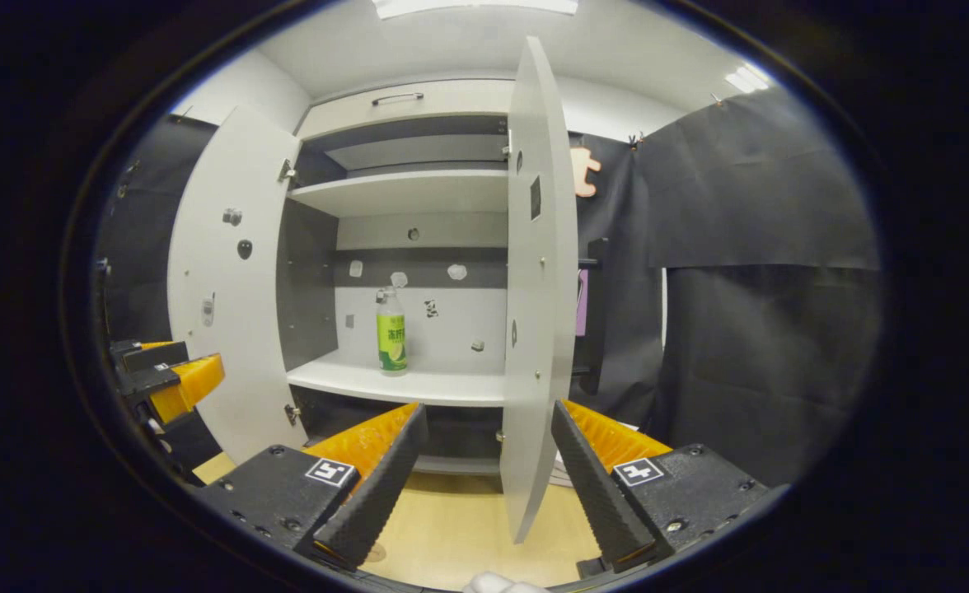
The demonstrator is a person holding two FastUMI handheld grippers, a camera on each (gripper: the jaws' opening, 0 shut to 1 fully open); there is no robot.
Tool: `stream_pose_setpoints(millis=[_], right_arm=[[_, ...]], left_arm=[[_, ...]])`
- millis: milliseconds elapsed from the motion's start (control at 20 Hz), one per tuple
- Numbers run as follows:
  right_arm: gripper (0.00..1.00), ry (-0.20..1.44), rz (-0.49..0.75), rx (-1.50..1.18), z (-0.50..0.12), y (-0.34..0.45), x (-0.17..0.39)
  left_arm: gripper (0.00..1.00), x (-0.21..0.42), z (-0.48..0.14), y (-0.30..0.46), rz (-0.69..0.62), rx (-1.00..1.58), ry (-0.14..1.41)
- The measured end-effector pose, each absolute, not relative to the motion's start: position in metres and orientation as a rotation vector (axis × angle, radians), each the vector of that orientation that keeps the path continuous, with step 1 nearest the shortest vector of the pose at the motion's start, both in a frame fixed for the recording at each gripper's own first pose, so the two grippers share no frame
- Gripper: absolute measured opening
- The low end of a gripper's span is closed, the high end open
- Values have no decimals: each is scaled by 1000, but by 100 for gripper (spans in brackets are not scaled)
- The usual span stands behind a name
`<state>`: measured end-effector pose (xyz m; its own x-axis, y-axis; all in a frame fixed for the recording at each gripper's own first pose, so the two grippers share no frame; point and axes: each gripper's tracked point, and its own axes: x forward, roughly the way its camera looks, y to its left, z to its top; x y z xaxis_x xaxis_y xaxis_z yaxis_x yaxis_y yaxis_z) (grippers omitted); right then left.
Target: Grasp the bottle in the cabinet with the left hand and place it on the coaster, then close the right door with the right hand and the left door with the left hand.
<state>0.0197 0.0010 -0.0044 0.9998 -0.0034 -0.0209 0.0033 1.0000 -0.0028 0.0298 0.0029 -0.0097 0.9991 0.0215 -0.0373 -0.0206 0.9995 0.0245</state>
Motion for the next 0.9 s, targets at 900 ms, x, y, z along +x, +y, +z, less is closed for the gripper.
stream_pose_setpoints(millis=[900], right_arm=[[99, 37, 31, -48, 28, 35, 41]], left_arm=[[97, 280, 56, -55, -73, 29, -89]])
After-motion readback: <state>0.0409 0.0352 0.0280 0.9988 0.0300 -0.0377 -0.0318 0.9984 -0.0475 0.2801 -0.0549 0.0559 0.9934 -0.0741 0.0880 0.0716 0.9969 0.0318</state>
